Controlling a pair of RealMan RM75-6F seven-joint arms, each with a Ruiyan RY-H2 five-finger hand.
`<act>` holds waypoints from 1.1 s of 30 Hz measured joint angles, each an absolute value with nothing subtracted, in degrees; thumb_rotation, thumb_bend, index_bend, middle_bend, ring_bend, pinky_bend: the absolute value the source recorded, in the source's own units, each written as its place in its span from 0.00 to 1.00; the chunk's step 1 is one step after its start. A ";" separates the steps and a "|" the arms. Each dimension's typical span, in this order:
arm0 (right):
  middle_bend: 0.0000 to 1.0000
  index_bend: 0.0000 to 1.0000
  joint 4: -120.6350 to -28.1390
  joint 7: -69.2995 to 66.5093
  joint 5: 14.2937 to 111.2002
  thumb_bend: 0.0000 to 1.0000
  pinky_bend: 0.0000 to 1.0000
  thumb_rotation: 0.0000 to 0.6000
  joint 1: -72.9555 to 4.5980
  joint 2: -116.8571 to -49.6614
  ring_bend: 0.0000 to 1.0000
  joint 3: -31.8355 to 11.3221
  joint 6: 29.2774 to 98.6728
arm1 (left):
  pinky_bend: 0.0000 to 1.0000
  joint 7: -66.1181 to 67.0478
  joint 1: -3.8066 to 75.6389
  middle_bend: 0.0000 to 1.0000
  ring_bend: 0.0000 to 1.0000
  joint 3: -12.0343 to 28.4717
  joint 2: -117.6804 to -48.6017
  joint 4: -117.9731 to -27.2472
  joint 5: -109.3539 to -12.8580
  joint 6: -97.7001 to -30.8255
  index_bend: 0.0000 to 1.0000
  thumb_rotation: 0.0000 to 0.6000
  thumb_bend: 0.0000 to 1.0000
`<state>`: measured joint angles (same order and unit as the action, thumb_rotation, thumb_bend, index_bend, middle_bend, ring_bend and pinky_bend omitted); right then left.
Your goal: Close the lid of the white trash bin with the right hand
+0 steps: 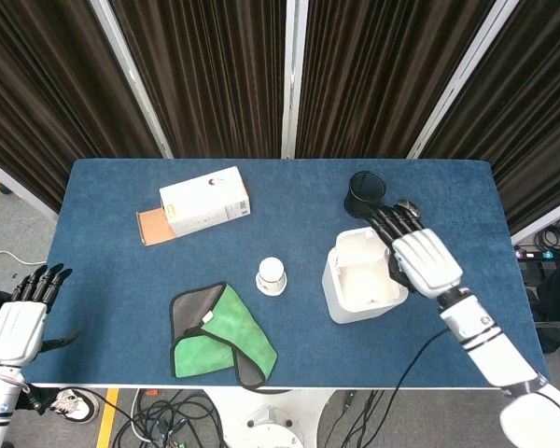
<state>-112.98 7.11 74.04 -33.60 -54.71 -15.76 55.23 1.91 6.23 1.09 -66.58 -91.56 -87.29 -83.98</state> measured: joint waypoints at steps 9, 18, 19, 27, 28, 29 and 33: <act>0.09 0.00 -115.32 13.69 63.76 1.00 0.00 1.00 -38.82 -56.06 0.00 -16.42 51.72 | 0.12 1.09 6.11 0.07 0.01 1.29 -66.55 -90.89 -87.12 -84.26 0.12 1.00 0.00; 0.17 0.00 -117.27 15.06 60.41 1.00 0.01 1.00 -39.90 -54.07 0.03 -14.66 51.02 | 0.12 1.34 6.18 0.07 0.01 1.31 -66.50 -91.03 -87.29 -84.28 0.12 1.00 0.00; 0.19 0.00 -117.42 14.95 60.59 1.00 0.02 1.00 -39.80 -53.96 0.04 -14.56 51.26 | 0.12 1.45 6.19 0.07 0.01 1.29 -66.48 -91.08 -87.31 -84.26 0.12 1.00 0.00; 0.22 0.03 -119.54 13.29 65.33 1.00 0.11 1.00 -37.26 -52.04 0.10 -12.54 53.44 | 0.12 1.93 6.15 0.07 0.01 0.93 -65.64 -92.81 -88.21 -84.44 0.12 1.00 0.00; 0.23 0.04 -119.94 12.99 66.09 1.00 0.11 1.00 -36.78 -51.78 0.10 -12.12 53.67 | 0.12 2.18 6.14 0.07 0.01 0.85 -65.40 -93.30 -88.76 -84.71 0.12 1.00 0.00; 0.23 0.04 -120.41 12.51 66.78 1.00 0.12 1.00 -36.32 -51.50 0.10 -11.70 53.79 | 0.12 2.46 6.14 0.07 0.01 0.82 -65.24 -93.65 -89.07 -84.92 0.12 1.00 0.00; 0.24 0.05 -121.77 9.87 70.29 1.00 0.14 1.00 -34.50 -50.13 0.10 -9.85 53.84 | 0.12 3.23 6.28 0.07 0.01 0.90 -64.63 -94.70 -89.24 -85.05 0.12 1.00 0.00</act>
